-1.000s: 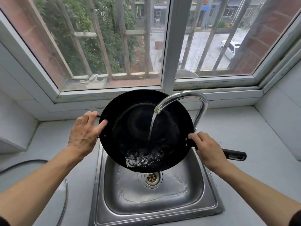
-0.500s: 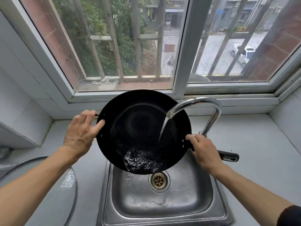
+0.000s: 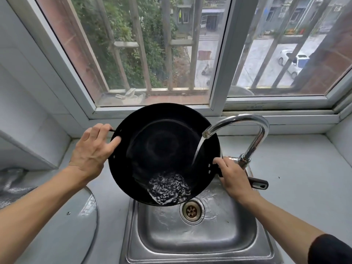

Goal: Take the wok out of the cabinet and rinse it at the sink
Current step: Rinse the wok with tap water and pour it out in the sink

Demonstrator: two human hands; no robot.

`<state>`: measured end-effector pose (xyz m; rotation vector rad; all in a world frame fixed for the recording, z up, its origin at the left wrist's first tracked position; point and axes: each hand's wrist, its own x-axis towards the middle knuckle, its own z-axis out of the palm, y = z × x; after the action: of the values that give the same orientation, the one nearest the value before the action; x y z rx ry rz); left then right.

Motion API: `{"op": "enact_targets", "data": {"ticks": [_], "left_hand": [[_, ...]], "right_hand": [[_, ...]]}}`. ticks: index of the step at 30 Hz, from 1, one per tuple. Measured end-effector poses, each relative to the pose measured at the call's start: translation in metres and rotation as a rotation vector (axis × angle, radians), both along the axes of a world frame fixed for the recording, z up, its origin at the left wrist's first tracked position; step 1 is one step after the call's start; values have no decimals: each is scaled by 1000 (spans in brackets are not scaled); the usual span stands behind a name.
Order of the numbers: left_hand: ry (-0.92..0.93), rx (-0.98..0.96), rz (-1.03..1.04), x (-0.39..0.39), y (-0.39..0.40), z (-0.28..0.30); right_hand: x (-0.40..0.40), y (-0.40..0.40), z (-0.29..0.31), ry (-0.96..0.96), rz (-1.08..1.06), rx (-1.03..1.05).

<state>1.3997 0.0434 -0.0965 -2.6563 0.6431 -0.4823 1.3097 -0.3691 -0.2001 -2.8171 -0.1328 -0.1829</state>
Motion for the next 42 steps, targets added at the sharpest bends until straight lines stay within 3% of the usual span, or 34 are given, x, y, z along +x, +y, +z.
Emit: {"op": "enact_targets", "data": {"ticks": [19,29,32,42], "left_hand": [[67,-23,36,-32,19,31],[401,32,84,-41,20,33],[496,135,135,-42,17,38],[490,243,219,-53,20,55]], "right_hand": [[2,29,-12,74,33,65],[-5,21,-14,71,101,7],[-8,20,-16,103,131,3],[-1,33,-13,129,147,115]]}}
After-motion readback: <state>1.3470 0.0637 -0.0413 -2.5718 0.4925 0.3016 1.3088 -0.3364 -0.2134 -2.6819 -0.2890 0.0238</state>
